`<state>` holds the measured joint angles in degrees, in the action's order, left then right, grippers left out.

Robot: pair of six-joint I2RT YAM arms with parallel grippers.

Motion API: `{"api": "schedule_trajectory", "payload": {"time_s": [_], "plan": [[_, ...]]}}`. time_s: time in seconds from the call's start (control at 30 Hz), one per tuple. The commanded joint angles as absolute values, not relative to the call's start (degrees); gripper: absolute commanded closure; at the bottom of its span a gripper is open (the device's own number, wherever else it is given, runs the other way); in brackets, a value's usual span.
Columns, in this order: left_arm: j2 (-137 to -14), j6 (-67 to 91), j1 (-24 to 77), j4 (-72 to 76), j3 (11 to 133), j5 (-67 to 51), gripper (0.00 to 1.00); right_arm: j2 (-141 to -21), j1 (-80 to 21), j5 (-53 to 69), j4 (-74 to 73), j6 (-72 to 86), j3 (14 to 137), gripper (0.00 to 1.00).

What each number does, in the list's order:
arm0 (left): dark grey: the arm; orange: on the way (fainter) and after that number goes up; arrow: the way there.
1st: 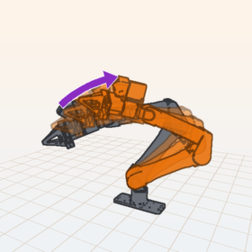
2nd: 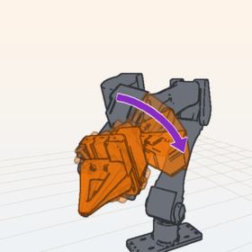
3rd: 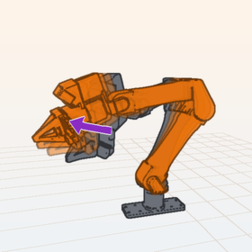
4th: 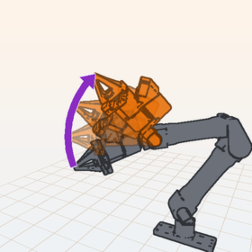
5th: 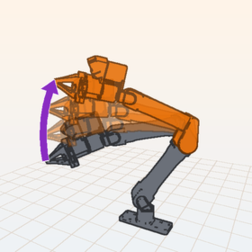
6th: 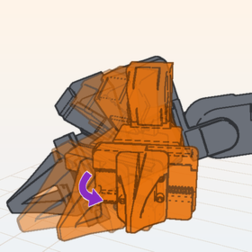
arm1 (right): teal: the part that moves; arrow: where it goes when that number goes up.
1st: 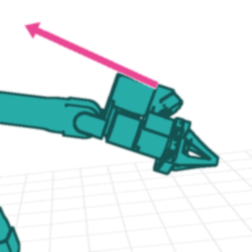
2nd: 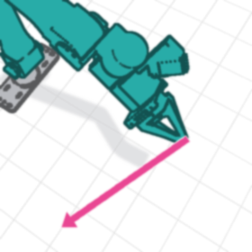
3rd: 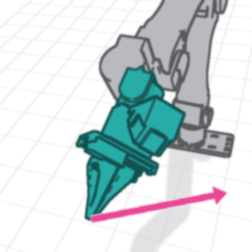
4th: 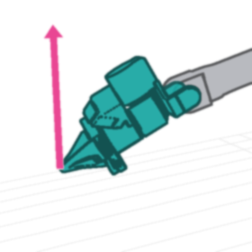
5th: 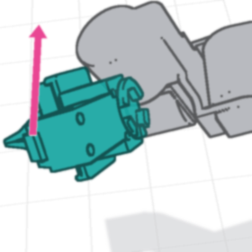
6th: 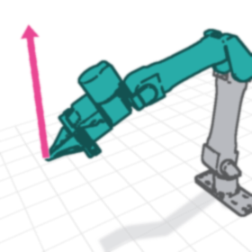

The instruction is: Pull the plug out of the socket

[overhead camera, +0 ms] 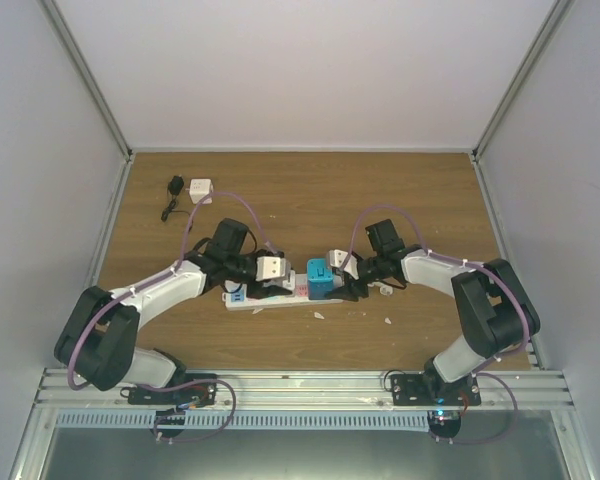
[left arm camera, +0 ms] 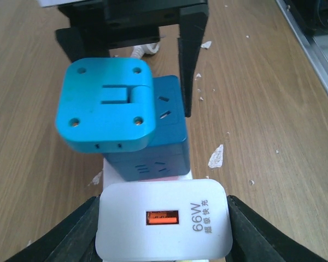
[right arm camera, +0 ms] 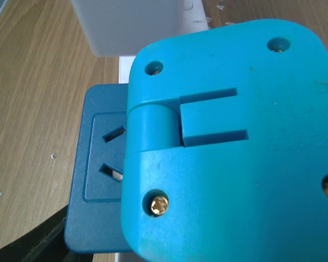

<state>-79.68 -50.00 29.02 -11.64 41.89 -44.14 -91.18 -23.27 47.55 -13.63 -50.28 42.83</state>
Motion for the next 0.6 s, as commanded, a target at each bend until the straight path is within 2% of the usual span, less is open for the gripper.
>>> {"api": "schedule_trajectory", "payload": {"time_s": [0.0,0.2,0.57], "plan": [[-77.72,-47.72,26.15,-10.26,43.87,-49.80,0.69,-93.89,-24.27,42.14,-14.04,-49.66,42.69,0.81],[-78.52,-48.72,19.76,-15.76,49.72,-49.54,0.68,-94.09,-24.35,42.01,-14.13,-49.66,42.85,0.81],[-81.01,-60.14,6.91,-30.36,61.89,-40.88,0.67,-94.56,-24.46,41.92,-14.28,-49.66,43.04,0.81]]}}
